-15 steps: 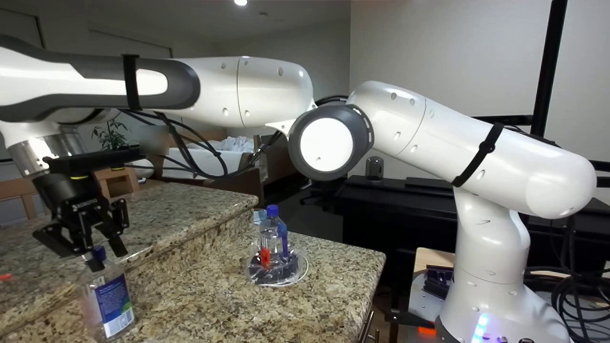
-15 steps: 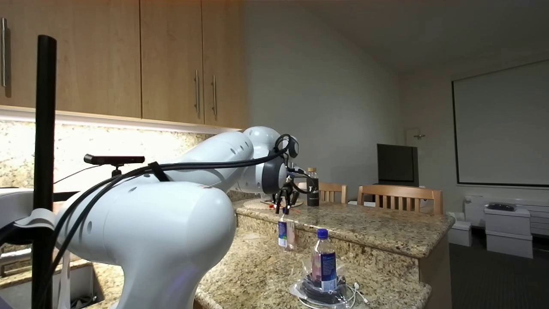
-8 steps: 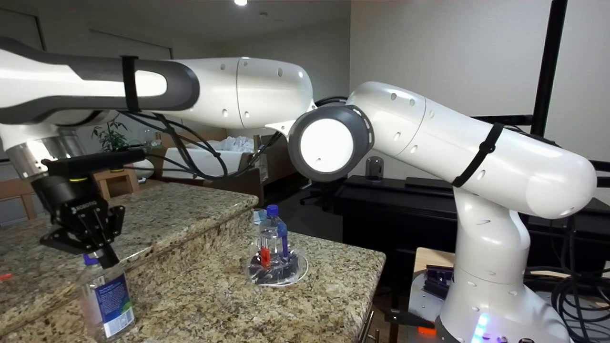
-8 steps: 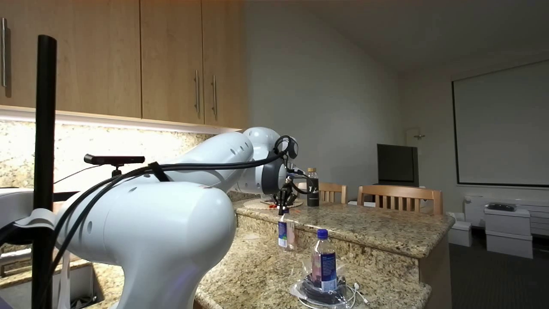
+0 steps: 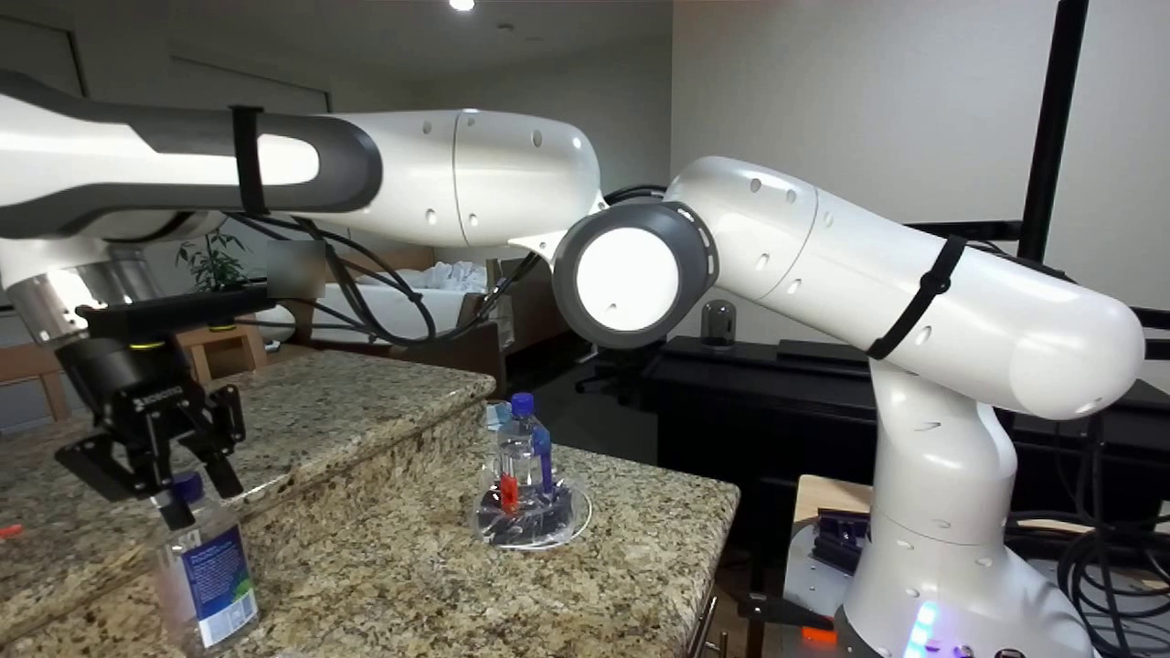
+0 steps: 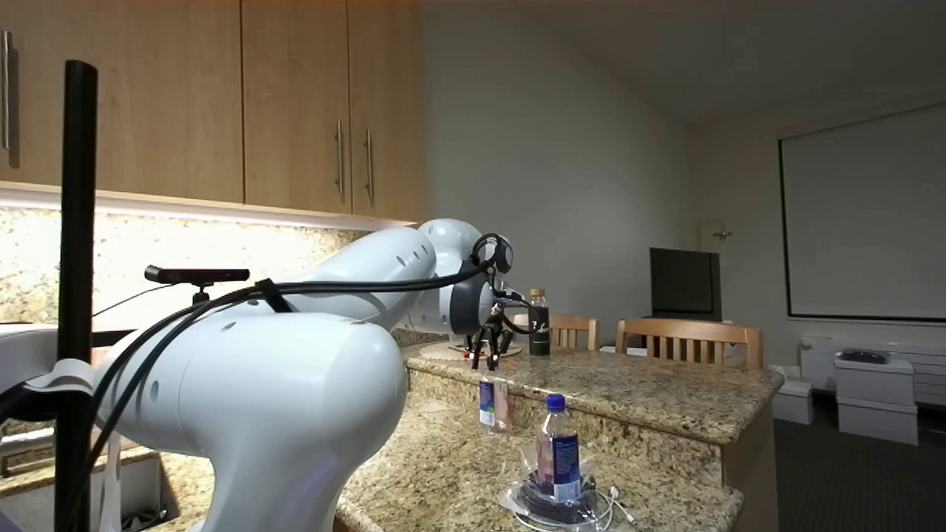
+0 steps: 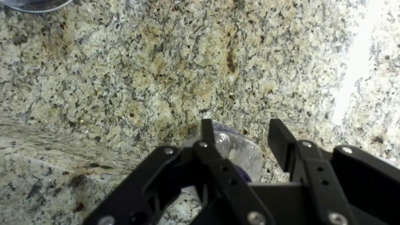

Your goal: Put the full water bottle in between the tape and the empty one on the top part of the counter

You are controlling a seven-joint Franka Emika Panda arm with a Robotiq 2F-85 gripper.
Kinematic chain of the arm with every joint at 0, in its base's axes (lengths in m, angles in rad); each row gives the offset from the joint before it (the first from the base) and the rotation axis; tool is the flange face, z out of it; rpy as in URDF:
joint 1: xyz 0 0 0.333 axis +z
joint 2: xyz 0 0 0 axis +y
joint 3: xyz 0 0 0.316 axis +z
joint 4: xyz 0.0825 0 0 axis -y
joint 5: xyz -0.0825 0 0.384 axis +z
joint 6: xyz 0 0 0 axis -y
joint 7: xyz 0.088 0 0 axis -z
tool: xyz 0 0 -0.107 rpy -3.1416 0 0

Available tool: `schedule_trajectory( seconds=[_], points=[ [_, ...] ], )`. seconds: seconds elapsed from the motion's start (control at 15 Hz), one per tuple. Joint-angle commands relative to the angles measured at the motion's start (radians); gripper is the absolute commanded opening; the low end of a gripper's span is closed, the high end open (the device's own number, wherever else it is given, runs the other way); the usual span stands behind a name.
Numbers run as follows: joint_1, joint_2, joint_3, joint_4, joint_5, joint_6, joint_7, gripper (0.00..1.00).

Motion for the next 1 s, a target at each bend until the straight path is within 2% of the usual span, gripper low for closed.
schedule_trajectory(
  seconds=[0.0,0.2,0.53,0.6,0.73,0.93],
  points=[
    [-0.003,-0.016,0.001,-0.032,0.003,0.026,0.003,0.79],
    [-0.005,-0.010,0.002,-0.031,0.004,0.040,-0.001,0.98],
    [-0.007,-0.001,0.006,-0.029,0.007,0.078,-0.013,1.00],
    [-0.005,0.000,0.005,-0.029,0.005,0.085,-0.015,0.75],
    [-0.003,0.001,0.003,-0.028,0.001,0.099,-0.018,0.68],
    [-0.002,0.002,0.001,-0.029,-0.002,0.116,-0.017,0.47]
  ],
)
